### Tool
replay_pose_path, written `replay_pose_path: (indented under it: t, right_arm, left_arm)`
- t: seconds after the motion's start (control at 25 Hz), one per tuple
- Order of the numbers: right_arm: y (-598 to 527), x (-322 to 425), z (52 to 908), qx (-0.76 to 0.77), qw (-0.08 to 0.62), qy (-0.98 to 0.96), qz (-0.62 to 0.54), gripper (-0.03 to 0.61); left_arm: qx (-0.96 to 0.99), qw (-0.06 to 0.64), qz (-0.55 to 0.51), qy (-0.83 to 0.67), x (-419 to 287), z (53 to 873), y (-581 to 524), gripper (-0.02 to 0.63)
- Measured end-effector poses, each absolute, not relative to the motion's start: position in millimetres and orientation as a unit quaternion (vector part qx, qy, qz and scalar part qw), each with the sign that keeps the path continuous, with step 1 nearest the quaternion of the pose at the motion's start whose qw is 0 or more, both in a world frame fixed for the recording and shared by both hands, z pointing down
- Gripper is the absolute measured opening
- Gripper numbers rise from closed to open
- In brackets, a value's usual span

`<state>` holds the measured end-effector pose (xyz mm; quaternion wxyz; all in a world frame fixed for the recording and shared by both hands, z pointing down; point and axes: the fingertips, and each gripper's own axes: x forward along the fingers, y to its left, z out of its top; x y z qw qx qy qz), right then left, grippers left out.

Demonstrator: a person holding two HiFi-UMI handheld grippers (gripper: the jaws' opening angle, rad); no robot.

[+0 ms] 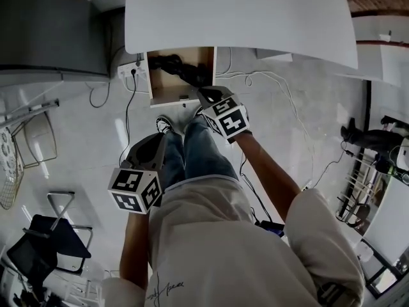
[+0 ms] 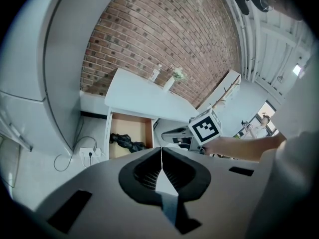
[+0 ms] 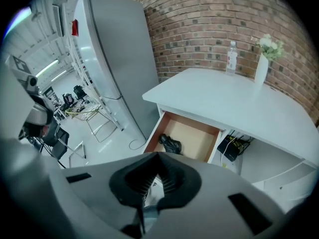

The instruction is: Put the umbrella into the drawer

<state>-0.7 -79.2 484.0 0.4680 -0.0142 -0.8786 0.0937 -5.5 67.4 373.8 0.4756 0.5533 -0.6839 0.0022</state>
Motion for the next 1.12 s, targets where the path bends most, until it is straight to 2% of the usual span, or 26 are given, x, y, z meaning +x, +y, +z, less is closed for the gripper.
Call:
replay_pose_path:
  t: [1.12]
  right_arm:
    - [-54,22,326,-0.021,0.37,-0.925,0.08,0.017]
  left_arm:
    - [0.575,0.395,-0.027,-0.716,-25,289,69,0.02]
